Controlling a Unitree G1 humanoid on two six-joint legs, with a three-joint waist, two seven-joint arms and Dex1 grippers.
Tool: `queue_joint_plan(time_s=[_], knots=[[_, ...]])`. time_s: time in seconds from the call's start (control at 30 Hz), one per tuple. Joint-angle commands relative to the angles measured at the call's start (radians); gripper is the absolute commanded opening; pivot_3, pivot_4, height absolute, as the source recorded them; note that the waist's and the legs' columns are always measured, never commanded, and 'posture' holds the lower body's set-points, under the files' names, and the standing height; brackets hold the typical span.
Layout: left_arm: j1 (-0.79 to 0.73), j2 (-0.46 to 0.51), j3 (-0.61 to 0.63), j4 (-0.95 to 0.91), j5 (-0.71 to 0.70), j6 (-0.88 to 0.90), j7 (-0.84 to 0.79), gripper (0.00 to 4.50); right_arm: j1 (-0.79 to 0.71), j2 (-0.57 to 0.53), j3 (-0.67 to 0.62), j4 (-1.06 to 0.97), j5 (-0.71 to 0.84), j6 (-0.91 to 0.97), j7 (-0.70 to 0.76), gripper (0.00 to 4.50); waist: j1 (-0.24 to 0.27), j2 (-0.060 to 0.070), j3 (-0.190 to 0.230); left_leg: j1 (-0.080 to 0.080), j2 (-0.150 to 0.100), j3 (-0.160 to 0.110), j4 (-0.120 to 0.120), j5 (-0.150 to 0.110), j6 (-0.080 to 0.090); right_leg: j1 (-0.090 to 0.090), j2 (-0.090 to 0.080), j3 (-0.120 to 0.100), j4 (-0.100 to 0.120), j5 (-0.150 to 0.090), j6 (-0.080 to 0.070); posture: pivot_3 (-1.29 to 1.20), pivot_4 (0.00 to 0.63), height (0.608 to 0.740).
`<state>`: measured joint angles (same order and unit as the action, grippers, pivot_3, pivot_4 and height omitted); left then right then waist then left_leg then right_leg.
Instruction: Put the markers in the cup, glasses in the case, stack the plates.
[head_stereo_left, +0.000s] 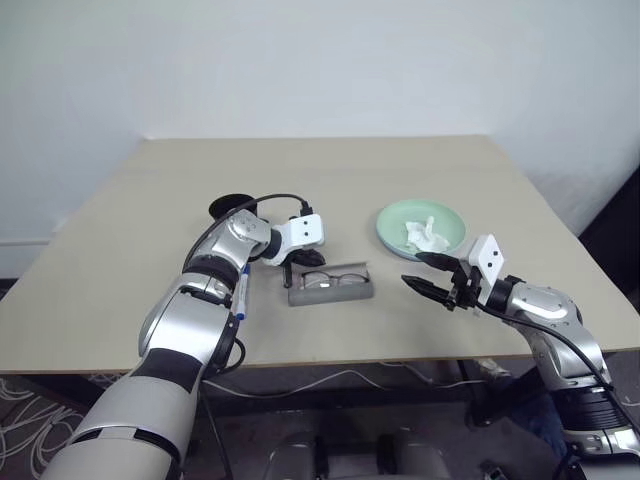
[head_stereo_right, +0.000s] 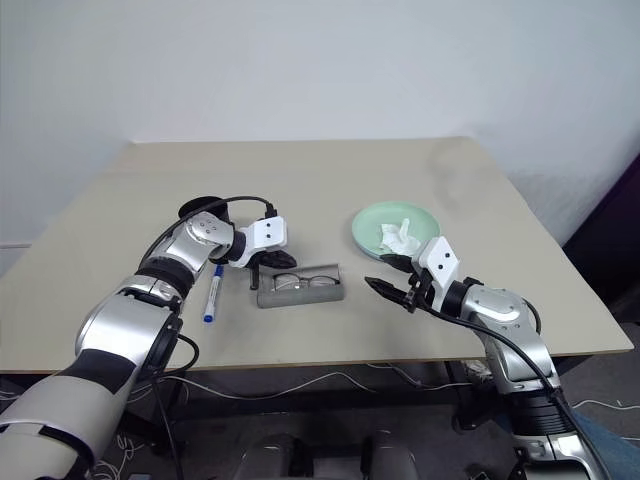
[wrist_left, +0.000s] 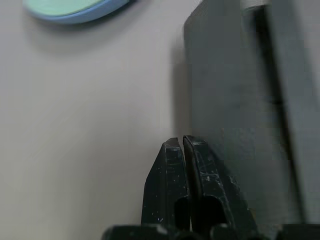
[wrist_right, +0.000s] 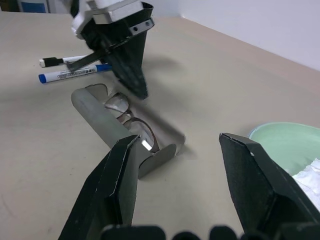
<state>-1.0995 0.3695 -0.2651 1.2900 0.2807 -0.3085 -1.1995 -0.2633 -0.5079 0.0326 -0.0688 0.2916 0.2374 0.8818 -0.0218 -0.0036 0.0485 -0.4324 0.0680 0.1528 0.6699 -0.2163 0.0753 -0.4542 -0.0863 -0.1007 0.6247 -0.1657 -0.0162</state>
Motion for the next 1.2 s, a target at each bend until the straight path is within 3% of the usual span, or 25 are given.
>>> queue_joint_plan(time_s=[0.03,0.23,0.47,0.8,1.03,1.13,1.2], knots=[[0.012,0.025,0.028,-0.074,-0.044,-0.027,-0.062,0.03,-0.029,-0.001,-0.003,-0.006,-0.004,-0.012,-0.009,2.72,0.0,0.0,0.0,0.0,0.0,0.0,0.0,0.0,0.0,0.0,0.0,0.0,0.0,0.0,0.0,0.0,0.0,0.74],[0.092,0.037,0.025,-0.175,-0.06,-0.013,-0.077,0.03,-0.044,0.006,0.013,0.012,-0.009,-0.016,-0.01,2.72,0.0,0.0,0.0,0.0,0.0,0.0,0.0,0.0,0.0,0.0,0.0,0.0,0.0,0.0,0.0,0.0,0.0,0.74],[0.2,0.077,0.107,-0.367,-0.133,0.116,0.072,0.03,-0.053,0.009,0.042,0.014,-0.002,-0.015,0.024,2.72,-0.001,0.0,0.0,0.0,0.001,0.0,0.001,0.0,0.0,0.001,0.0,0.0,0.001,0.0,0.0,0.0,0.0,0.74],[0.619,0.144,0.259,-1.07,-0.187,0.591,0.361,0.03,-0.112,0.013,0.073,0.106,-0.014,-0.045,0.09,2.72,-0.004,0.0,0.0,0.001,0.006,0.001,0.001,0.0,0.0,0.0,0.001,0.001,0.002,0.0,0.0,0.0,0.0,0.74],[0.78,0.033,0.359,-1.356,-0.163,0.935,0.684,0.03,-0.154,0.027,0.102,0.173,-0.027,-0.071,0.123,2.72,0.001,0.0,0.0,0.001,0.007,0.0,0.002,0.0,0.0,0.001,0.0,0.0,0.001,0.003,0.001,0.0,0.0,0.74],[0.782,-0.015,0.396,-1.37,-0.163,1.007,0.802,0.63,-0.157,0.034,0.114,0.187,-0.032,-0.081,0.13,2.72,0.001,0.0,0.0,0.001,0.007,0.0,0.002,0.0,0.0,0.001,0.0,0.0,0.001,0.003,0.001,0.0,0.0,0.74],[0.772,-0.024,0.393,-1.353,-0.139,1.032,0.871,1.32,-0.158,0.04,0.117,0.187,-0.035,-0.082,0.127,2.72,0.0,0.0,0.0,0.001,0.007,0.001,0.002,0.0,0.0,0.0,0.001,0.0,0.001,0.004,0.001,0.0,0.0,0.74]])
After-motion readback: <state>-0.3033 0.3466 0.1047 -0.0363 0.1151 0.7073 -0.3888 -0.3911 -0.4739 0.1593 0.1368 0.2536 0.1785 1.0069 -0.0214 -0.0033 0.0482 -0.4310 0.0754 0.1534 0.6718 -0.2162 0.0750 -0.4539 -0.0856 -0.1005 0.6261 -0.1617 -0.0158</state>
